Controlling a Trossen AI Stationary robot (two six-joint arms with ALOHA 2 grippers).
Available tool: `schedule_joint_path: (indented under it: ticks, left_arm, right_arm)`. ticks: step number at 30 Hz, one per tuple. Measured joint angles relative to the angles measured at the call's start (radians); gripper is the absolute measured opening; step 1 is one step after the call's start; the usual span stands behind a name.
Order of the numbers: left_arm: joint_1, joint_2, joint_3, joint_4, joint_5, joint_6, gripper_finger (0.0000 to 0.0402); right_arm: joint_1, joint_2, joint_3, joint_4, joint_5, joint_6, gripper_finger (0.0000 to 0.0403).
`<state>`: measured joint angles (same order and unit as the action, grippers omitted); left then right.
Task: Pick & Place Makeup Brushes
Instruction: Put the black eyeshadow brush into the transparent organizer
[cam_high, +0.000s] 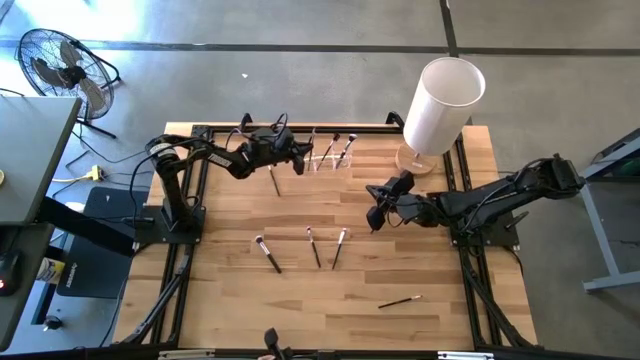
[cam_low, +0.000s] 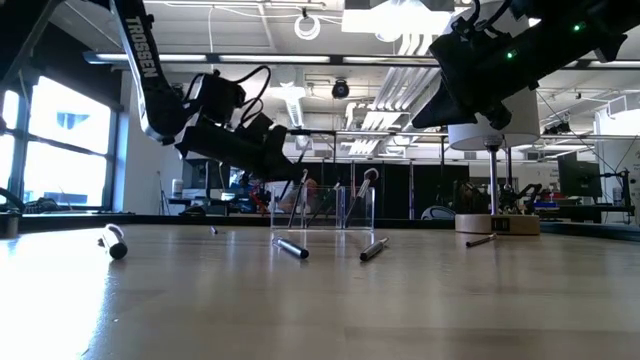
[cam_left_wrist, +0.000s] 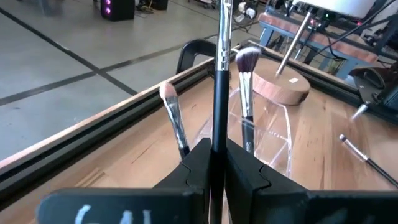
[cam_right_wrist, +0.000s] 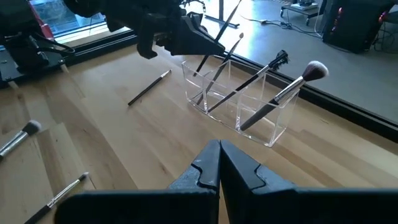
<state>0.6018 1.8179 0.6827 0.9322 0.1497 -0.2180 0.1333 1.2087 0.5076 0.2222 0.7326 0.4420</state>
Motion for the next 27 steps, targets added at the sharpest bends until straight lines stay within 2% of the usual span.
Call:
schedule_joint_path:
  ticks: [6, 14, 18, 23, 27]
  left_arm:
    - [0.000, -0.001, 0.001, -0.053, 0.001, 0.000, 0.0046]
    - [0.000, -0.001, 0.019, -0.060, 0.017, 0.004, 0.0139]
    - [0.000, -0.005, 0.066, -0.057, 0.028, 0.004, 0.0171]
    - [-0.007, -0.081, 0.129, -0.058, 0.125, 0.004, 0.0173]
    - [-0.043, -0.179, 0.176, -0.169, 0.116, 0.040, 0.0153]
  right_arm:
    - [-0.003, 0.000, 0.000, 0.000, 0.010, 0.001, 0.0004]
    - [-0.003, 0.000, 0.000, 0.000, 0.027, -0.005, 0.0003]
    - [-0.003, 0.000, 0.000, 0.000, 0.027, -0.007, 0.0003]
    - [-0.003, 0.000, 0.000, 0.000, -0.003, -0.024, 0.0002]
    - [-0.003, 0.000, 0.000, -0.001, -0.066, -0.024, 0.0004]
